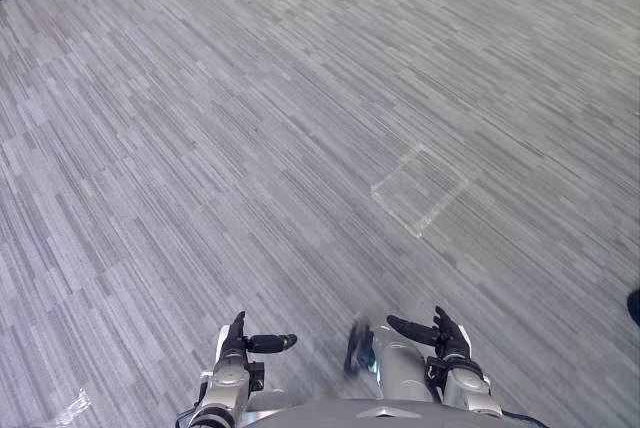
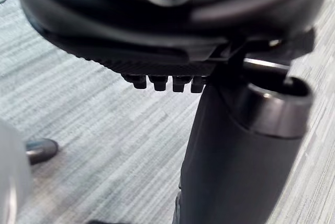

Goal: Organize the slippers on the shoe rack

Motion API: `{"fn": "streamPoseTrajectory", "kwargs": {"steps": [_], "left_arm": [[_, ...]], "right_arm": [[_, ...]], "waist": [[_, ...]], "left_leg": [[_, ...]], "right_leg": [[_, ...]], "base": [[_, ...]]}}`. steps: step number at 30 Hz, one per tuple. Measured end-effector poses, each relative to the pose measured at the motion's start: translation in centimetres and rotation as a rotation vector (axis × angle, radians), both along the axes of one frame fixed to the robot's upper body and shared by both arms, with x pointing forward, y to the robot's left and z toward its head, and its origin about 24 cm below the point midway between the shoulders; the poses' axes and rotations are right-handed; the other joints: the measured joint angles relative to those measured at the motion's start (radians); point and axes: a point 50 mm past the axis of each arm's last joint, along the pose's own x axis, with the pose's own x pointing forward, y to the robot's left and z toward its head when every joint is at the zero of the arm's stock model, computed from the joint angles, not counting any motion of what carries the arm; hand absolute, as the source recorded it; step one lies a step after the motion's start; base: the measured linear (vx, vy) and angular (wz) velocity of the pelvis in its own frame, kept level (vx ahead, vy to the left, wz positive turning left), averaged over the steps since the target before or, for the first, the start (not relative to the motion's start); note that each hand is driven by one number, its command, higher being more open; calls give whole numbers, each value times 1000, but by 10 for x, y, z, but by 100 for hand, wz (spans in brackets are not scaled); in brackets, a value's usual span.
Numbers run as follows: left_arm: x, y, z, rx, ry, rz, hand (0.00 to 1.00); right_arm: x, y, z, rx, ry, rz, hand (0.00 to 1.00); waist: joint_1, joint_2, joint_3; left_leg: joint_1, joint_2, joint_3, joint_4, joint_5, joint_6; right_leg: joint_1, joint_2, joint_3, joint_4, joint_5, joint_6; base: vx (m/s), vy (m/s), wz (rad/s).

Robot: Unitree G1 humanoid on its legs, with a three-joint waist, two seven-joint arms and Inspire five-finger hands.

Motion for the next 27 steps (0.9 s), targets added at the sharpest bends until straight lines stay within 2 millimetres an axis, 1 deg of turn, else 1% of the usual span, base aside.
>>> {"fn": "streamPoseTrajectory", "kwargs": {"steps": [1, 2, 3, 4, 5, 6, 7, 8, 9, 10, 11, 12, 13, 14, 15, 16, 17, 18, 19, 20, 21, 22, 23, 24, 25, 26, 27], "left_arm": [[6, -12, 1, -35, -15, -8, 100], [7, -14, 2, -41, -19, -8, 100], [-11, -15, -5, -55, 28, 25, 100], [-11, -21, -5, -71, 24, 24, 100], [-10, -24, -5, -91, 14, 49, 100], [-7, -26, -3, -108, -4, 84, 100], [-6, -24, -2, -110, -12, 92, 100], [-5, -19, 0, -111, -27, 132, 100], [0, -5, 5, -79, -65, 166, 100], [1, -2, 6, -71, -73, 166, 100], [4, 5, 10, -49, -106, 167, 100], [6, 6, 11, -46, -118, 168, 100], [10, 5, 14, -49, -151, 171, 100], [13, 2, 16, -57, -170, 173, 100], [15, -1, 17, -70, -181, 174, 100], [16, -2, 17, -74, -183, 176, 100], [15, -1, 17, -76, -180, 178, 100], [16, 9, 16, -49, -168, 173, 100], [16, 16, 17, -27, -168, 169, 100], [14, 19, 16, -20, -159, 170, 100], [5, 27, 12, -13, -120, 192, 100], [-5, 31, 8, 4, -81, 196, 100], [-9, 30, 6, 4, -70, 197, 100], [-17, 36, 5, 18, -46, 202, 100], [-16, 38, 4, 26, -33, 197, 100], [-15, 34, 2, 22, -16, 190, 100], [-17, 30, 0, 17, -2, 174, 100]], "right_arm": [[2, -3, 1, -1, -6, -20, 100], [3, -2, 2, 16, -21, -42, 100], [-1, 4, 2, 37, -22, -51, 100], [-4, 2, 2, 27, -25, -36, 100], [-7, -2, 2, 14, -14, -27, 100], [-7, -4, 2, 10, -8, -31, 100], [-7, -5, 2, 6, -4, -31, 100], [-11, -5, -1, 7, 19, -31, 100], [-16, 3, -5, 29, 51, -33, 100], [-17, 5, -6, 34, 55, -31, 100], [-21, 14, -8, 49, 67, -14, 100], [-20, 16, -8, 48, 68, 0, 100], [-18, 15, -8, 44, 66, 6, 100], [-15, 16, -8, 45, 68, 10, 100], [-12, 19, -8, 48, 73, 20, 100], [-10, 21, -8, 49, 69, 30, 100], [-11, 23, -9, 47, 76, 46, 100], [-15, 35, -12, 76, 94, 62, 100], [-14, 38, -11, 83, 90, 70, 100], [-13, 39, -11, 88, 90, 74, 100], [-11, 42, -10, 99, 79, 65, 100], [-22, 41, -13, 96, 97, 48, 100], [-24, 37, -13, 83, 97, 45, 100], [-22, 35, -13, 64, 93, 66, 100], [-16, 35, -11, 60, 82, 76, 100], [-12, 35, -10, 58, 74, 81, 100], [-8, 34, -8, 57, 58, 90, 100]], "waist": [[2, -26, 20], [-5, -49, 31], [-22, -34, -11], [-36, -9, -13], [-33, 22, -22], [-21, 45, -18], [-20, 51, -13], [-17, 49, -4], [-3, 13, 9], [3, 3, 7], [16, -26, -4], [22, -29, -4], [39, -29, 2], [46, -26, 4], [55, -25, 6], [58, -24, 6], [65, -22, 5], [62, -67, -12], [47, -74, -18], [50, -75, -17], [67, -60, -12], [58, -88, -47], [59, -69, -53], [53, -87, -55], [54, -101, -49], [50, -95, -43], [43, -75, -31]], "left_leg": [[55, -35, 4, -21, 114, -26], [75, -58, 3, -21, 148, -39], [98, -30, -12, 60, 166, -82], [72, 15, -27, 193, 165, -96], [13, 65, -39, 344, 206, -133], [-91, 119, -72, 571, 329, -134], [-144, 144, -86, 689, 357, -141], [-257, 196, -85, 925, 312, -146], [-352, 218, -37, 1070, 219, -141], [-370, 219, -16, 1070, 203, -134], [-452, 219, 57, 1008, 139, -95], [-487, 218, 86, 945, 108, -78], [-536, 198, 118, 818, 67, -57], [-564, 169, 116, 703, 55, -45], [-589, 103, 88, 498, 64, -42], [-594, 67, 61, 386, 94, -35], [-591, 19, 4, 265, 221, -11], [-549, -26, -5, 234, 264, 27], [-554, -14, -6, 257, 237, 37], [-563, 1, -8, 312, 221, 50], [-609, 37, 8, 470, 171, 64], [-572, -26, 7, 390, 148, 49], [-551, -33, 16, 335, 157, 77], [-490, -51, 57, 306, 89, 79], [-438, -66, 88, 278, 69, 79], [-381, -63, 112, 258, 49, 74], [-318, -51, 137, 225, 40, 67]], "right_leg": [[-63, -78, 7, 236, -63, -43], [-91, -122, -4, 341, -76, -61], [-61, -59, -13, 156, -125, -30], [-25, -27, -26, 151, -148, -57], [9, 16, -32, 133, -179, -62], [62, 62, -27, 103, -212, -64], [92, 83, -24, 85, -221, -65], [178, 124, -15, 37, -237, -71], [323, 157, 26, -61, -240, -73], [350, 159, 39, -84, -240, -73], [448, 165, 87, -181, -233, -62], [490, 169, 110, -219, -228, -54], [541, 171, 155, -262, -227, -49], [570, 167, 191, -283, -229, -35], [607, 151, 242, -297, -242, -13], [629, 143, 263, -306, -249, 0], [660, 134, 299, -316, -263, 24], [676, 90, 336, -311, -262, 41], [648, 84, 368, -275, -218, 64], [645, 89, 397, -257, -189, 65], [649, 110, 445, -210, -129, 66], [618, 78, 458, -83, -132, 73], [592, 82, 451, -12, -129, 89], [489, 43, 425, 236, -127, 184], [408, -7, 385, 396, -146, 226], [343, -48, 315, 498, -178, 175], [289, -70, 255, 546, -208, 125]], "base": [[727, -263, -3], [814, -408, 0], [592, -428, 10], [591, -396, -8], [610, -302, -17], [515, -195, -29], [517, -187, -35], [644, -206, -50], [647, -195, -56], [870, -242, -82], [605, -148, -73], [711, -122, -102], [472, -18, -94], [580, 54, -129], [581, 138, -116], [577, 165, -124], [739, 194, -104], [639, 143, -82], [778, 182, -54], [609, 199, -58], [651, 283, -71], [474, 281, -68], [404, 284, -46], [314, 200, -50], [414, 150, -68], [541, 80, -81], [543, 57, -85]]}}
